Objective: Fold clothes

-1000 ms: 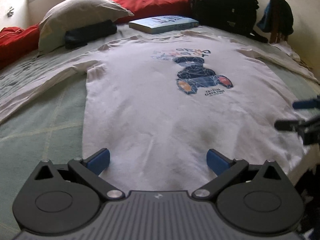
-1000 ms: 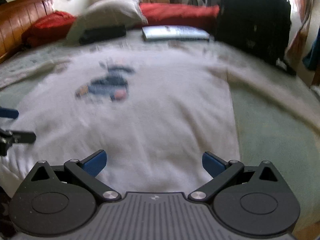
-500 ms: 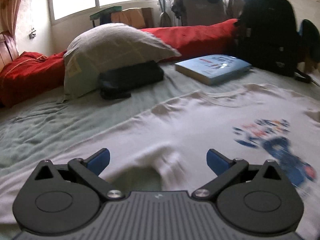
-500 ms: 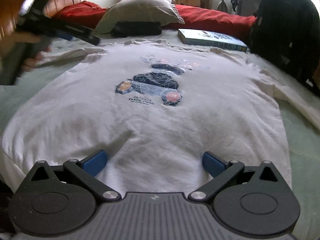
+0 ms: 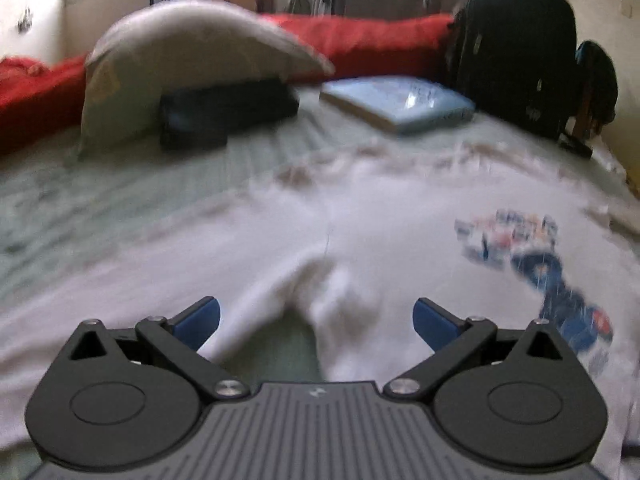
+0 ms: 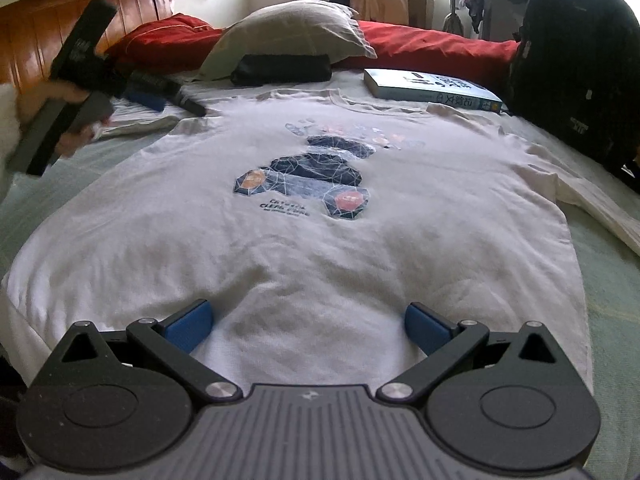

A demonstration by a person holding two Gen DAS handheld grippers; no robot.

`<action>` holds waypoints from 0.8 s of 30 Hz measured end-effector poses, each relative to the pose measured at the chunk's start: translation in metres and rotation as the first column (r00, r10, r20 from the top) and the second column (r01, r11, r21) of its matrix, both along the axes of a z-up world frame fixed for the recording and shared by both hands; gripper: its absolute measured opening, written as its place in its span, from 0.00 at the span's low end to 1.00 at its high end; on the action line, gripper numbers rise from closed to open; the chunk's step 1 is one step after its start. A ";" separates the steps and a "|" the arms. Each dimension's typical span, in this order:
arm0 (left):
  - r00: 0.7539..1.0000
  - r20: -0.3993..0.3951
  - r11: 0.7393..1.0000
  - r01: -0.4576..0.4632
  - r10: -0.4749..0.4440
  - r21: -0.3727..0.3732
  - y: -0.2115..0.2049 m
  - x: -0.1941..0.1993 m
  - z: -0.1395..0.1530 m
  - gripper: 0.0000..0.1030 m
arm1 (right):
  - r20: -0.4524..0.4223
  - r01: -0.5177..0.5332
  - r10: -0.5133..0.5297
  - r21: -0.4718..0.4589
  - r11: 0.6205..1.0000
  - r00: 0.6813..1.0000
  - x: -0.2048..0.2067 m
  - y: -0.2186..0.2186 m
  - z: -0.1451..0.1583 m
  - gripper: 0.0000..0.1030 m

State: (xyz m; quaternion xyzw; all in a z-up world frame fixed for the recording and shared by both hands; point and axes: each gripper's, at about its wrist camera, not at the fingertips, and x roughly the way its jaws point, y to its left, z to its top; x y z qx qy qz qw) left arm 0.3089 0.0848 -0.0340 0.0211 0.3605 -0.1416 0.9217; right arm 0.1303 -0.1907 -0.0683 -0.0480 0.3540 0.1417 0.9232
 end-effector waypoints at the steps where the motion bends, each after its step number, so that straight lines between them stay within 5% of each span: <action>1: 1.000 -0.001 1.000 -0.002 0.002 -0.014 -0.003 0.007 0.000 0.99 | 0.001 0.001 -0.001 -0.002 1.000 1.000 0.000 0.000 0.000 1.00; 5: 0.993 -0.113 0.999 -0.032 0.028 -0.039 -0.013 0.020 -0.022 0.99 | -0.001 0.003 -0.003 -0.001 1.000 1.000 0.000 0.000 0.001 1.00; 8: 0.995 -0.097 1.000 -0.009 0.009 0.004 -0.013 -0.002 -0.028 0.99 | 0.003 0.003 -0.003 -0.001 1.000 1.000 -0.001 0.000 0.000 1.00; 12: 0.988 -0.149 0.999 -0.026 0.032 0.039 -0.006 -0.022 -0.010 0.99 | 0.009 0.005 -0.005 0.001 1.000 1.000 -0.001 0.000 0.000 1.00; 15: 0.996 -0.085 0.998 -0.025 0.031 0.061 -0.014 -0.043 0.016 0.99 | 0.005 -0.004 0.004 -0.007 1.000 1.000 -0.003 -0.001 0.003 1.00; 18: 0.996 -0.030 0.995 0.089 -0.087 0.047 -0.036 -0.075 0.037 0.99 | 0.028 -0.019 0.020 -0.029 0.999 0.999 -0.012 -0.004 0.015 1.00; 24: 0.962 -0.019 0.955 0.272 -0.272 0.116 -0.091 -0.134 0.021 0.99 | 0.057 -0.013 0.013 -0.004 1.000 0.998 -0.026 -0.022 0.026 1.00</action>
